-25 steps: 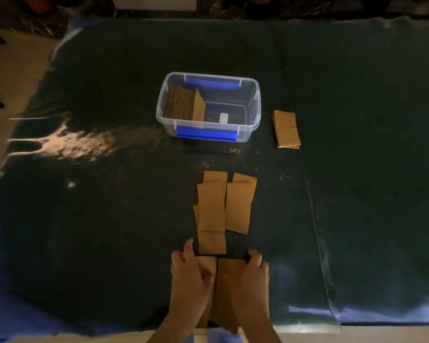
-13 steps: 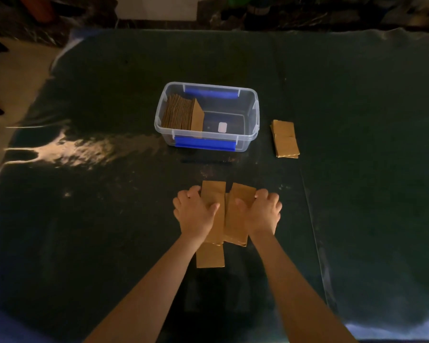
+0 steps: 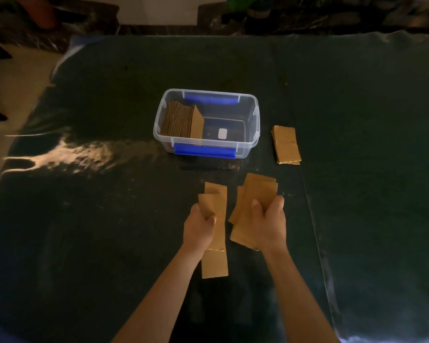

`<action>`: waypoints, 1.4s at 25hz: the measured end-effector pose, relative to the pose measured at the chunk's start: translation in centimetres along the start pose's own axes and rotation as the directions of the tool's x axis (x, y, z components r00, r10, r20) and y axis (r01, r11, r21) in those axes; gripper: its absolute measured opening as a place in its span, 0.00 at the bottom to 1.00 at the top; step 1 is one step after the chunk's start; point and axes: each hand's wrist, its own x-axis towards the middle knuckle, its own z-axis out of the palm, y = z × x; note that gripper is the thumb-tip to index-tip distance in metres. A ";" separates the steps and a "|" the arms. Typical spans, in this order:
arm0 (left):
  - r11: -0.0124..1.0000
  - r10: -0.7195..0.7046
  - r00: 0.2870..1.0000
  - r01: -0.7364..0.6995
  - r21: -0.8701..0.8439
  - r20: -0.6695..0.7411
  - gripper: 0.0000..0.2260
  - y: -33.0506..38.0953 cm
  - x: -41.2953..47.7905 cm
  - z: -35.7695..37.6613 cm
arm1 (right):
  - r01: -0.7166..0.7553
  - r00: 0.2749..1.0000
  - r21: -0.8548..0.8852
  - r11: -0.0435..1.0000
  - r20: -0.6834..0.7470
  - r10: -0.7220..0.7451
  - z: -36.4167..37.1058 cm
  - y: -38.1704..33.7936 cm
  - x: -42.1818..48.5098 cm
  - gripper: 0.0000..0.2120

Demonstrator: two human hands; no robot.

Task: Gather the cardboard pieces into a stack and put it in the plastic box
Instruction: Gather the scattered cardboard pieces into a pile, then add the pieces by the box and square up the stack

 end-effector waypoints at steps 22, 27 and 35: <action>0.935 0.244 0.969 -0.242 0.258 0.025 0.30 18.4 13.2 15.9 | -0.055 0.997 -0.233 0.971 -0.059 0.043 -5.9 -2.0 22.8 0.21; 0.979 -0.051 0.996 0.064 -0.192 0.072 0.28 18.4 14.0 15.4 | -0.093 0.995 -0.141 0.986 -0.055 0.086 -5.2 -1.7 22.2 0.19; 0.807 0.332 0.901 -0.424 0.410 0.278 0.15 16.0 6.7 10.4 | 0.083 0.994 0.151 0.985 0.056 -0.092 -7.8 0.6 14.0 0.26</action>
